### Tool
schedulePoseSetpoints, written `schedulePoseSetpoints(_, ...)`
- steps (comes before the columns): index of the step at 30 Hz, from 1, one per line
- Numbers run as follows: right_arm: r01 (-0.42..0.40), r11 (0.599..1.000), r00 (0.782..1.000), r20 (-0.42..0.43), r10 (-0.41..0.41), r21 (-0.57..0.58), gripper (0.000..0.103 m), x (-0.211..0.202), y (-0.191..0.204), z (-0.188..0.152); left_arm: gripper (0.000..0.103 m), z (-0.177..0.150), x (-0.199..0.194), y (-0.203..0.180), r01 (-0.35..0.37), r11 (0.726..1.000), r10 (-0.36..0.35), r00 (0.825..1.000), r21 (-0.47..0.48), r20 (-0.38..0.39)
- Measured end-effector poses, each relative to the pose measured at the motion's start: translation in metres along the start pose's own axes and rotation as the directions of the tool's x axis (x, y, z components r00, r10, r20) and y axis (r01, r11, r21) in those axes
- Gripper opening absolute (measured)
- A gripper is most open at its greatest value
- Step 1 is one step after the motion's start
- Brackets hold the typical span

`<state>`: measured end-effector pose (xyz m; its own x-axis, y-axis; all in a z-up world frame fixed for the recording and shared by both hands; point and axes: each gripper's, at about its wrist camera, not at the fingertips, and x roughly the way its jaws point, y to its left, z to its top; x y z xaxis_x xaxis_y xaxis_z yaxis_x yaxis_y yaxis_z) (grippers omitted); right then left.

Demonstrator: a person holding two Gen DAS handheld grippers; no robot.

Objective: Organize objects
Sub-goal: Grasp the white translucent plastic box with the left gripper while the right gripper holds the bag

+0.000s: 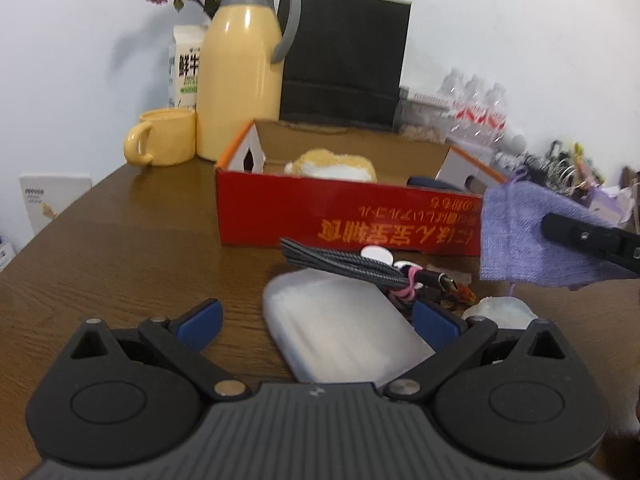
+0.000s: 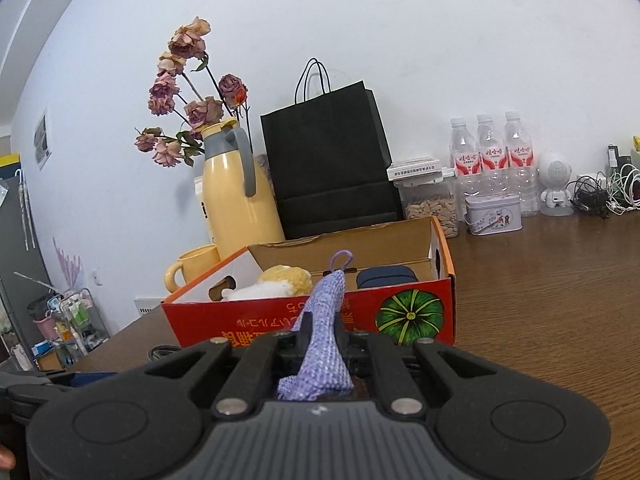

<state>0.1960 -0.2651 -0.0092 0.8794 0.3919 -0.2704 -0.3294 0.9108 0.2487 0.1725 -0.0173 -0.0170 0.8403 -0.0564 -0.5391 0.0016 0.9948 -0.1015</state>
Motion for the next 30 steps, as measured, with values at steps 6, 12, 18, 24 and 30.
schedulePoseSetpoints(6,0.001,1.0,1.0,-0.001,-0.001,-0.002,0.006,-0.001,0.0,-0.001,0.103,0.0,0.017,-0.01,-0.093,0.993,0.09,0.994,-0.068,-0.056)
schedulePoseSetpoints(12,-0.006,1.0,1.0,0.002,0.006,-0.005,0.006,-0.003,0.001,-0.001,0.067,-0.004,0.016,-0.012,-0.12,0.992,0.117,0.991,-0.048,-0.057)
schedulePoseSetpoints(18,-0.004,1.0,1.0,0.002,0.004,-0.003,0.006,-0.003,0.001,-0.001,0.067,-0.008,0.003,-0.005,-0.108,0.994,0.109,0.992,0.027,-0.063)
schedulePoseSetpoints(24,-0.002,1.0,1.0,0.002,0.002,-0.003,0.006,-0.002,0.002,-0.001,0.067,-0.014,-0.021,0.012,-0.107,0.993,0.11,0.993,0.046,-0.047)
schedulePoseSetpoints(30,0.003,1.0,1.0,0.003,-0.003,-0.014,0.006,-0.002,0.004,-0.002,0.067,-0.011,-0.044,0.025,-0.109,0.994,0.109,0.994,0.012,-0.003)
